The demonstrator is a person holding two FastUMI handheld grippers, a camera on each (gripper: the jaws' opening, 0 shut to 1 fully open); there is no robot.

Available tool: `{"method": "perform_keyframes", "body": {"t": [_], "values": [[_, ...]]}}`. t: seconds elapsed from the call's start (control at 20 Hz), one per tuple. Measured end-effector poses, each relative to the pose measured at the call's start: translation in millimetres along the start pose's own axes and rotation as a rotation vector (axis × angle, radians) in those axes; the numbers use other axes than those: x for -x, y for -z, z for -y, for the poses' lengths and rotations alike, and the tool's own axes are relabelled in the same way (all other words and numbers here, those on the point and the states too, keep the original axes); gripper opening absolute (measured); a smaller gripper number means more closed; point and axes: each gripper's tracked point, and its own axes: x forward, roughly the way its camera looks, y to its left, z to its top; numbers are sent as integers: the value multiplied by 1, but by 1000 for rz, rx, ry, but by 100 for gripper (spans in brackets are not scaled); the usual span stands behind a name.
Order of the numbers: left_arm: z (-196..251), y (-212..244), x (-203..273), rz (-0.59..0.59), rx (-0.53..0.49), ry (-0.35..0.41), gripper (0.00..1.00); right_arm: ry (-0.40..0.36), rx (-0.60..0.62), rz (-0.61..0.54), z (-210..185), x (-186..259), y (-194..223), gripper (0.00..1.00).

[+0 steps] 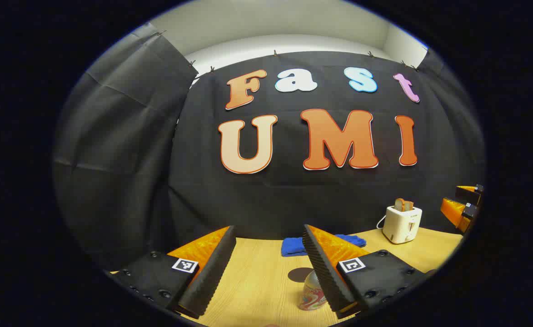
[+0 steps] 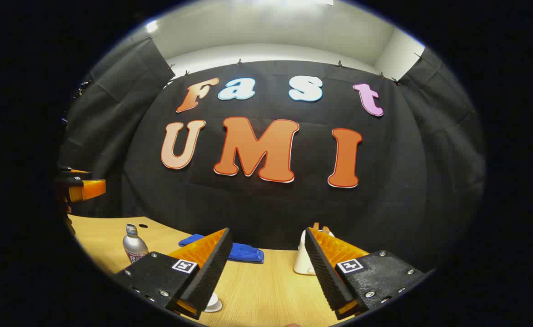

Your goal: Open the teacup lid with one hand, grasp the water bottle and pour water into the teacup with the other hand; after pouring, place the water bottle on the coaster and then close the teacup lid.

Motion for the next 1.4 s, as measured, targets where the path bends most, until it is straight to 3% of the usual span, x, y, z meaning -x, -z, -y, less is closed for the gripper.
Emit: {"method": "perform_keyframes", "body": {"t": [0.25,0.35,0.55,0.95,1.1,1.2,1.4], "values": [[6,7,0,-16,3,19,100,-43,4,-15,-7,-4,10,96],[18,8,1,-15,-16,35,94,-62,-2,-18,-10,-5,13,96],[28,6,7,4,-88,48,94,-89,-2,-43,-14,-7,23,96],[26,9,20,-7,-99,51,100,-139,-35,-51,-19,1,23,96],[35,20,22,-5,-134,67,100,-242,-77,-115,-55,1,51,94],[43,31,24,-8,-121,78,100,-270,-81,-165,-68,0,69,94],[52,62,27,-64,-125,107,100,-363,-76,-250,-100,6,102,83]]}}
